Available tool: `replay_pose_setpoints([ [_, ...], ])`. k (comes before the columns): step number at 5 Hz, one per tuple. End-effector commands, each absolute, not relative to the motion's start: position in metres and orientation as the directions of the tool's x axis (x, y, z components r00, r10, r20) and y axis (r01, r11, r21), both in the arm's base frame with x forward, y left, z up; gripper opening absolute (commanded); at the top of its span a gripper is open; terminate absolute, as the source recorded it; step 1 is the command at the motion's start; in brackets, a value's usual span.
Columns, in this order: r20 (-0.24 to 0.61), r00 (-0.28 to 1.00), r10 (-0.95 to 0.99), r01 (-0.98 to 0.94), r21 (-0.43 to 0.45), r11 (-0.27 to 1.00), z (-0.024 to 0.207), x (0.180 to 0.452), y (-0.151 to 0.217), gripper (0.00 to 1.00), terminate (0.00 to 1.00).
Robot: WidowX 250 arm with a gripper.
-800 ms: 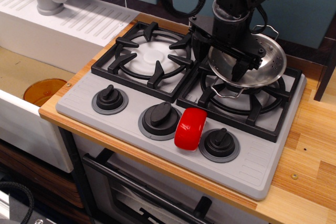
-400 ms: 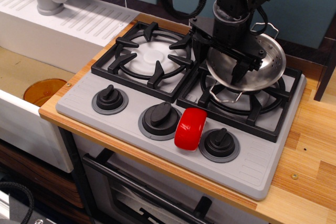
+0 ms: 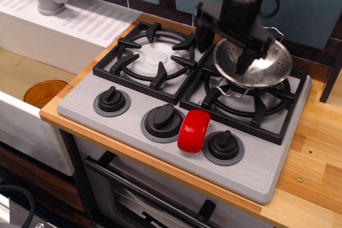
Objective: End effector transition from pot or pan to object
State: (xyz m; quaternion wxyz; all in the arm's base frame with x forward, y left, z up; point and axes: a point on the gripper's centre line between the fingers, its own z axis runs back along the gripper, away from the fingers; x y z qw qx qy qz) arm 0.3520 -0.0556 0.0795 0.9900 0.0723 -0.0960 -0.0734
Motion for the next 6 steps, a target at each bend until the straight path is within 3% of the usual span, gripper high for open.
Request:
replay_pose_setpoints([
  [1, 0.220, 0.958, -0.186, 0.146, 0.187, 0.972, 0.152, 0.353, -0.048, 1.00, 0.00],
  [3, 0.228, 0.963, -0.142, 0.104, 0.174, 0.979, 0.145, 0.309, -0.036, 1.00, 0.00],
  [4, 0.254, 0.960, -0.114, 0.072, 0.169, 0.983, 0.123, 0.288, -0.045, 1.00, 0.00],
  [6, 0.307, 0.946, -0.102, 0.052, 0.165, 0.985, 0.083, 0.274, -0.061, 1.00, 0.00],
])
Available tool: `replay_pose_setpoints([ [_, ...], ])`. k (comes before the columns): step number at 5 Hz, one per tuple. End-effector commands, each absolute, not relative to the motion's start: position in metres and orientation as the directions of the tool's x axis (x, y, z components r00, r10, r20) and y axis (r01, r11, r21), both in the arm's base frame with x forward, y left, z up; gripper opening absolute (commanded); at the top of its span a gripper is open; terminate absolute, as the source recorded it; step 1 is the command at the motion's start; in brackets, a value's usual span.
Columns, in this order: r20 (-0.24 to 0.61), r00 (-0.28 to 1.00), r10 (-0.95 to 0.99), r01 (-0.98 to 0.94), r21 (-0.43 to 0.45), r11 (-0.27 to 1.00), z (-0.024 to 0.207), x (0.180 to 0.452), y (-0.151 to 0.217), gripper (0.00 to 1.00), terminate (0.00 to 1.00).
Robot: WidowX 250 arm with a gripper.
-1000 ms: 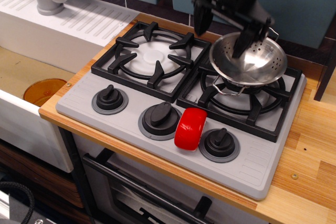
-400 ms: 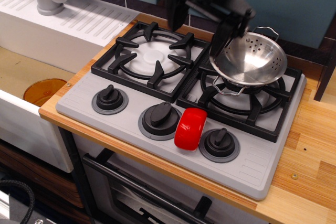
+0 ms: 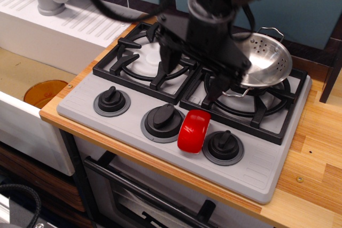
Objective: End effector transition from pot or pan to object
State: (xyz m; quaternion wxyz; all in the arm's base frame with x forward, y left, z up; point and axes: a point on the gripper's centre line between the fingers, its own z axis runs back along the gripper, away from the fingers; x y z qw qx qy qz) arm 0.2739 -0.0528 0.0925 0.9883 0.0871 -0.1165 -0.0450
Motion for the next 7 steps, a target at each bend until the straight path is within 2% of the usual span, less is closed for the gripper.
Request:
replay_pose_setpoints([
  [1, 0.316, 0.945, -0.087, 0.045, 0.137, 0.990, 0.077, 0.278, -0.064, 1.00, 0.00],
  [4, 0.366, 0.928, -0.076, 0.021, 0.152, 0.988, 0.044, 0.264, -0.061, 1.00, 0.00],
  [5, 0.385, 0.921, -0.059, 0.008, 0.134, 0.991, 0.024, 0.258, -0.060, 1.00, 0.00],
  [7, 0.385, 0.921, -0.059, 0.008, 0.134, 0.991, 0.024, 0.258, -0.060, 1.00, 0.00],
])
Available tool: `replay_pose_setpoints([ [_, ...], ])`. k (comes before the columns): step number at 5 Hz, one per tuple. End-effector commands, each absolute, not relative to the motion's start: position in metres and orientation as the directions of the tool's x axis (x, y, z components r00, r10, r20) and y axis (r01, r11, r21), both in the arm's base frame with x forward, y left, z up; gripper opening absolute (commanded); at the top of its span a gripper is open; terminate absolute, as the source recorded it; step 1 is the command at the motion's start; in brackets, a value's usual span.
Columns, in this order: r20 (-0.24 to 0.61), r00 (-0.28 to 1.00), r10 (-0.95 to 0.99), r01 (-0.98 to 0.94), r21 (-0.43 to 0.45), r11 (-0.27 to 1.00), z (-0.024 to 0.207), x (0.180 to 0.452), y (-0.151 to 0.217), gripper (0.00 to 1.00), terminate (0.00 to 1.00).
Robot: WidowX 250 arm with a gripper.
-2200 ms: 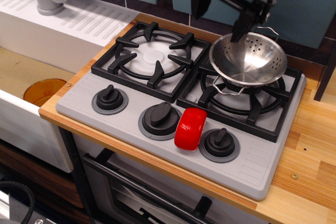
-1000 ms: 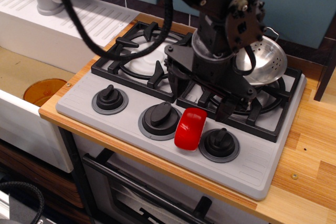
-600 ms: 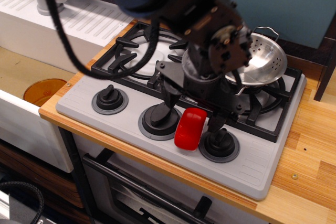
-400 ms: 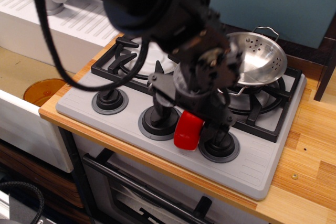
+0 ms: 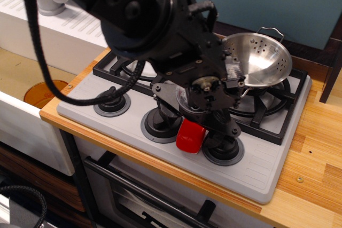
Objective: End effector transition from pot or pan to object
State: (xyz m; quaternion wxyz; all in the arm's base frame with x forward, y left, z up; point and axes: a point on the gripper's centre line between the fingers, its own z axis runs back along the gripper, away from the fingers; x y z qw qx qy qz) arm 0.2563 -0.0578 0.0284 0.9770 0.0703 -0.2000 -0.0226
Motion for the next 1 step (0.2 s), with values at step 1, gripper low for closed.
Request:
replay_pose_setpoints([
  [1, 0.385, 0.921, -0.059, 0.008, 0.134, 0.991, 0.0238, 0.2579, -0.0604, 1.00, 1.00],
])
